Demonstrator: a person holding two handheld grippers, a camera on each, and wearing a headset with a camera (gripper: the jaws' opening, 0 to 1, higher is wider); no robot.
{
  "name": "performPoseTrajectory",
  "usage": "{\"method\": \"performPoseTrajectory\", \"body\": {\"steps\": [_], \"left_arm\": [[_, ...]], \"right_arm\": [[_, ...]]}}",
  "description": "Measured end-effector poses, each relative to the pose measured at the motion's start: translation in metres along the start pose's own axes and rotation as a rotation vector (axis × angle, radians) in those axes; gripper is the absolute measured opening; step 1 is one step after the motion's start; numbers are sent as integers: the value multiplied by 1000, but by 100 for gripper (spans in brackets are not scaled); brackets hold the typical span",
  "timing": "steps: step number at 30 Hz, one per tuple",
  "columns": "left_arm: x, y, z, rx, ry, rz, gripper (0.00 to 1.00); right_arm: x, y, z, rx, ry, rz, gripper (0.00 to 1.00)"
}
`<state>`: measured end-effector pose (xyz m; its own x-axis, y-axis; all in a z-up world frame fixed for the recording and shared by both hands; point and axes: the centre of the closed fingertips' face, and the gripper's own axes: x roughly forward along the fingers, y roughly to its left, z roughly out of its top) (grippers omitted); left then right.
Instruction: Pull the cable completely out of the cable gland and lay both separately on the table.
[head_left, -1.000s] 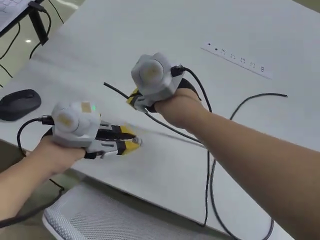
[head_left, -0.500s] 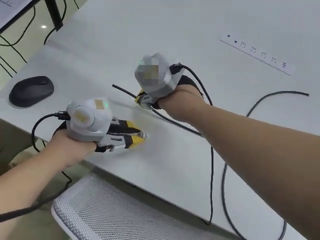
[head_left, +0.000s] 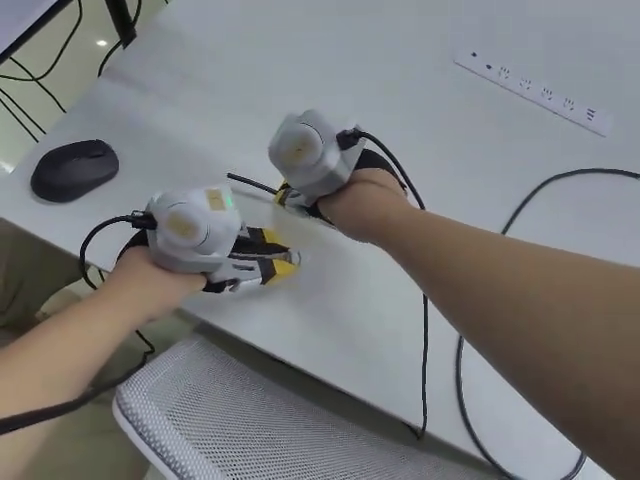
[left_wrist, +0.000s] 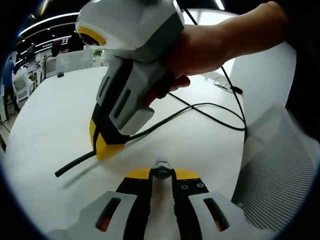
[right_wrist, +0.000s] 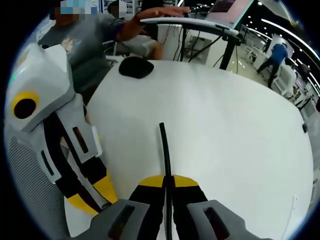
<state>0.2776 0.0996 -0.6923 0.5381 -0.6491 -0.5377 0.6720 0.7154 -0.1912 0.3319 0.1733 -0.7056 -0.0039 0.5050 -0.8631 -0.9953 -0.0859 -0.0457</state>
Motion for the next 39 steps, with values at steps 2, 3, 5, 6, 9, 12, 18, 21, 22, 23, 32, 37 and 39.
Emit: {"method": "performPoseTrajectory", "body": {"steps": [2, 3, 5, 6, 9, 12, 18, 21, 22, 23, 32, 37, 39], "left_arm": [[1, -2, -3, 9, 26, -7, 16], [1, -2, -3, 12, 29, -7, 16], [1, -2, -4, 36, 39, -3, 16], [1, -2, -4, 39, 42, -2, 16], [0, -1, -5, 46, 47, 0, 16], [-1, 0, -8, 66, 71, 4, 16], [-1, -1, -8, 66, 74, 2, 18], [0, 0, -9, 64, 77, 8, 21], [0, 1, -9, 64, 77, 11, 21], [0, 1, -9, 61, 81, 11, 22], [-1, 5, -11, 58, 83, 24, 28], [-2, 7, -9, 54, 73, 40, 34], [-2, 6, -7, 54, 70, 38, 34]], "right_arm": [[2, 2, -2, 11, 1, 5, 0], [3, 3, -2, 10, 1, 5, 0], [4, 5, -4, 4, 10, 0, 0], [5, 4, -2, -10, 3, -1, 0], [5, 3, -3, -1, 6, 3, 0], [5, 2, -3, -2, 6, 4, 0], [6, 4, -3, 2, 21, 5, 2], [7, 4, -3, -18, 29, -3, 2], [7, 4, -3, -25, 32, -6, 2], [7, 4, -3, -28, 33, -7, 2], [-1, -5, -2, -50, 21, -64, 9], [-13, -10, -1, 8, -12, -77, 9], [-20, -12, 0, 29, -30, -84, 12]]}}
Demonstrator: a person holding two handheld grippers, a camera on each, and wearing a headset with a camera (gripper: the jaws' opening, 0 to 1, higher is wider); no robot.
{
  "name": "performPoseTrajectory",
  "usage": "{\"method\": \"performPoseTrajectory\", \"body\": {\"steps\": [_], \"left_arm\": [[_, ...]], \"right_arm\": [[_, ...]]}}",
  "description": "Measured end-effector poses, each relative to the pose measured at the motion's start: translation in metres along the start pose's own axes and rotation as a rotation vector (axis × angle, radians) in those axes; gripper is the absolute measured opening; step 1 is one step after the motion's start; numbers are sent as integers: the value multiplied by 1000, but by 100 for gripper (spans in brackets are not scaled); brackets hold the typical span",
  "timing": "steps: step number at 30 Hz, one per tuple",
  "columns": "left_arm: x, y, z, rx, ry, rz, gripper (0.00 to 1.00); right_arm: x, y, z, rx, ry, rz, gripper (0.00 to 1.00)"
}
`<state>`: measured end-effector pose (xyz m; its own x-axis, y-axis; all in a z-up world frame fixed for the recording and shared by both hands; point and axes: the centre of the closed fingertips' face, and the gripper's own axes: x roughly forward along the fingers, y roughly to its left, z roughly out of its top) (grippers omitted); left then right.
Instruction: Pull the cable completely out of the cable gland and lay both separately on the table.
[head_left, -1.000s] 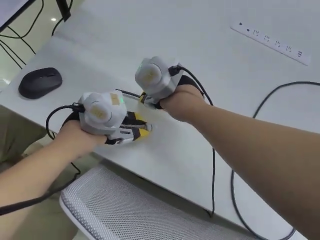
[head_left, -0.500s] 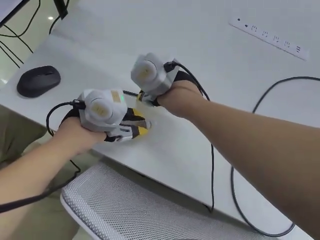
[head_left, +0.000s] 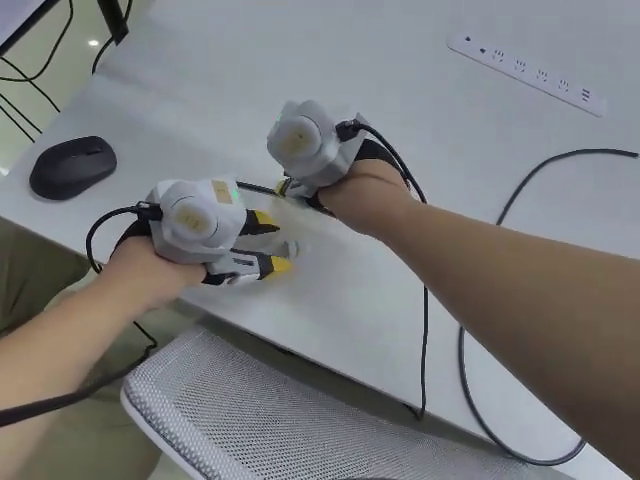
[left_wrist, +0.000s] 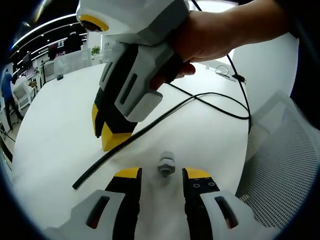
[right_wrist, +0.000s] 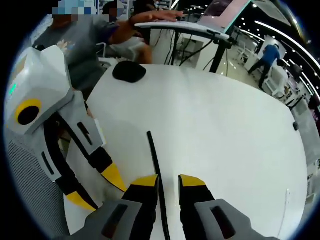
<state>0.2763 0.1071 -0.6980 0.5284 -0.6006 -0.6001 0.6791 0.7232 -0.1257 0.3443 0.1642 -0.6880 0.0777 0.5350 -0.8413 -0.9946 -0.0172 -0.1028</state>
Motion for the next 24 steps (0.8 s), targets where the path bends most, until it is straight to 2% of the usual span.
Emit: {"method": "performPoseTrajectory", "body": {"steps": [4, 10, 11, 16, 19, 21, 24], "left_arm": [[0, -1, 3, 1, -7, -1, 35], [-2, -6, 10, -3, -12, -14, 36], [-3, -7, 13, -2, -16, -16, 36], [-9, -10, 20, -11, -34, -19, 40], [-13, -14, 24, -15, -43, -25, 42], [-17, -19, 27, -22, -51, -30, 43], [-22, -25, 32, -34, -68, -38, 46]], "right_arm": [[-14, 6, 5, 91, -58, 37, 19], [-44, 6, 6, 130, -124, 15, 28], [-49, 7, 10, 156, -151, 19, 28], [-87, 4, 17, 199, -248, -4, 33], [-110, 5, 13, 190, -267, -19, 36], [-130, 6, 14, 212, -307, -30, 37], [-149, 9, 13, 216, -342, -49, 38]]}}
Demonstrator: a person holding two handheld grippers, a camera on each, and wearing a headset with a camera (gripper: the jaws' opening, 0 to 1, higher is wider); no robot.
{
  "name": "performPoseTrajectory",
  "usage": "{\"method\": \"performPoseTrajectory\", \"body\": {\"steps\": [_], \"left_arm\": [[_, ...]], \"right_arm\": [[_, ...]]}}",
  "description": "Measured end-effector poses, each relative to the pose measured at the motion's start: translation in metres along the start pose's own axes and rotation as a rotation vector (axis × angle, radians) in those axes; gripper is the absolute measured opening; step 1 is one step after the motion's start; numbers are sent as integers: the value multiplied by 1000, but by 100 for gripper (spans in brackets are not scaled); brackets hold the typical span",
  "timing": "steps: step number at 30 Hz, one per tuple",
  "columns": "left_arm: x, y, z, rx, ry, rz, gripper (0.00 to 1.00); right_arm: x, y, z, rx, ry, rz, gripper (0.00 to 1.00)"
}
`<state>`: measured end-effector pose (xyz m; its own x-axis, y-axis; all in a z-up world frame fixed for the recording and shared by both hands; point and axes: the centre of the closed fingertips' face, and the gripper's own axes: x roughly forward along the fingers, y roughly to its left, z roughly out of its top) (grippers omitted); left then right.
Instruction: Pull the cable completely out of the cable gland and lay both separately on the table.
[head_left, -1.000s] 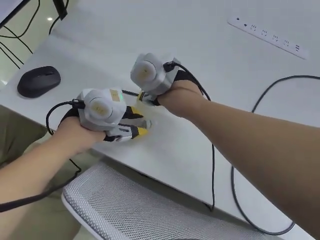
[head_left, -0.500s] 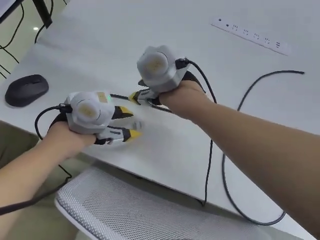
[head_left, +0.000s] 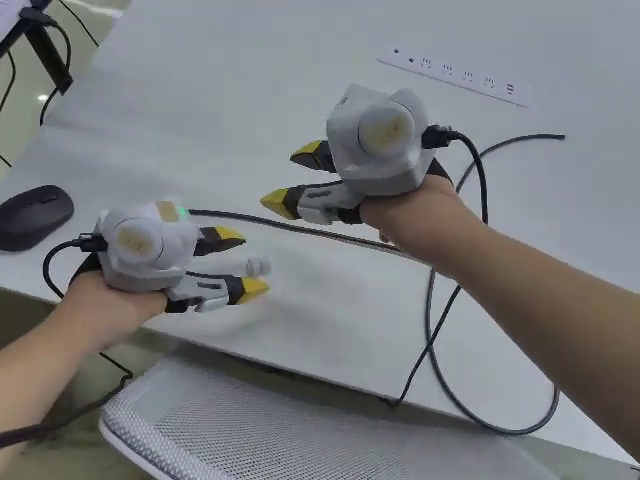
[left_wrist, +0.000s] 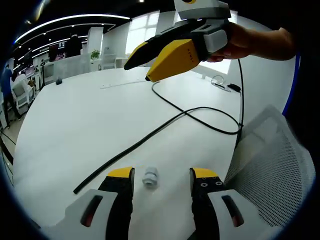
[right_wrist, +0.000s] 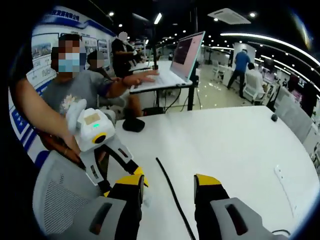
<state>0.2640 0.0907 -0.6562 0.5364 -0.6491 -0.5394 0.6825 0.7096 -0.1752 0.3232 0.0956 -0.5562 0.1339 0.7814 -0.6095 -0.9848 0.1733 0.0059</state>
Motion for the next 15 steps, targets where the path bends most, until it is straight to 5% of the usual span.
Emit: {"method": "performPoseTrajectory", "body": {"steps": [7, 15], "left_arm": [[-5, -18, 11, -26, -37, -21, 56], [-19, -25, 33, -60, -98, -26, 65]], "right_arm": [[-51, 9, -4, 39, -77, -43, 44], [-106, 15, -18, 127, -175, -107, 53]]}}
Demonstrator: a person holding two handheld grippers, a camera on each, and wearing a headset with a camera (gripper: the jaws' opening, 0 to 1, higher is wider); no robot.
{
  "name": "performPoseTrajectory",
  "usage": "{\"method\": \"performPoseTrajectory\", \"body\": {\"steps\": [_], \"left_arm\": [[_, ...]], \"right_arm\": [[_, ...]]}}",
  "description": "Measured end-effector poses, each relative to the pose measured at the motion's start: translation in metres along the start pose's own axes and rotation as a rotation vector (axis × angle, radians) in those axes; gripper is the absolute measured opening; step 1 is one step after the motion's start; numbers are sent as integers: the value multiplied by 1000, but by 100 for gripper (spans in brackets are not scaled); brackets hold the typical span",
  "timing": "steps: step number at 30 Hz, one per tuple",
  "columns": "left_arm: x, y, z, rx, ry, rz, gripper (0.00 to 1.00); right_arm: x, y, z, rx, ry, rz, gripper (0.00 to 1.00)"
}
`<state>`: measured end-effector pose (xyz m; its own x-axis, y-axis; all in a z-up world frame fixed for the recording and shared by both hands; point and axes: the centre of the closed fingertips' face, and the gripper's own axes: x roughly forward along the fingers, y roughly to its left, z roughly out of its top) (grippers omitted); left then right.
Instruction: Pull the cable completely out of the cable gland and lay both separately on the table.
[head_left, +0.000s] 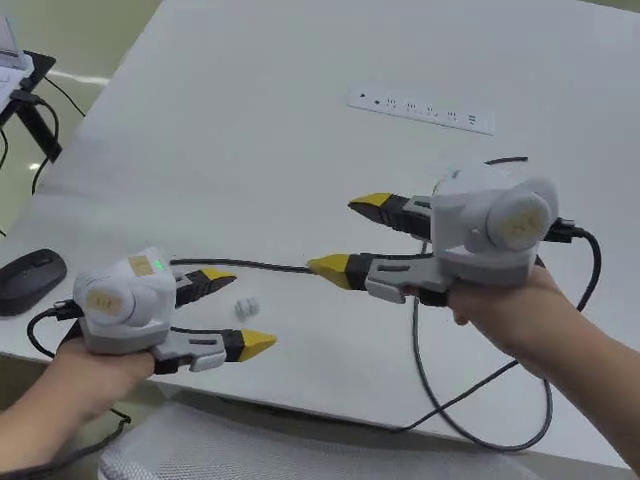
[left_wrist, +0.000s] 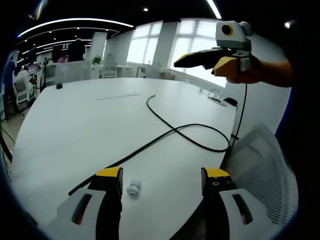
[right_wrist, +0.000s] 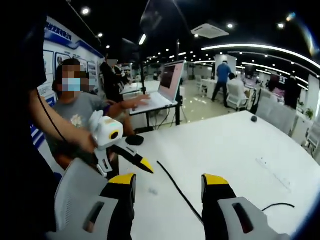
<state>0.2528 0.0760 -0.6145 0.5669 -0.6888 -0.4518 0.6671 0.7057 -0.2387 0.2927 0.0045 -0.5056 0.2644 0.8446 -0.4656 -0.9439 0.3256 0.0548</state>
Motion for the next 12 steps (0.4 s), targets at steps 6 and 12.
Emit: {"method": "performPoseTrajectory", "body": {"steps": [6, 12], "left_arm": [[-11, -9, 15, 0, -26, -18, 70], [-22, -17, 39, -15, -75, -27, 74]], "right_arm": [[-34, -2, -19, 67, -42, -54, 59], [-64, -9, -49, 139, -55, -119, 65]]}}
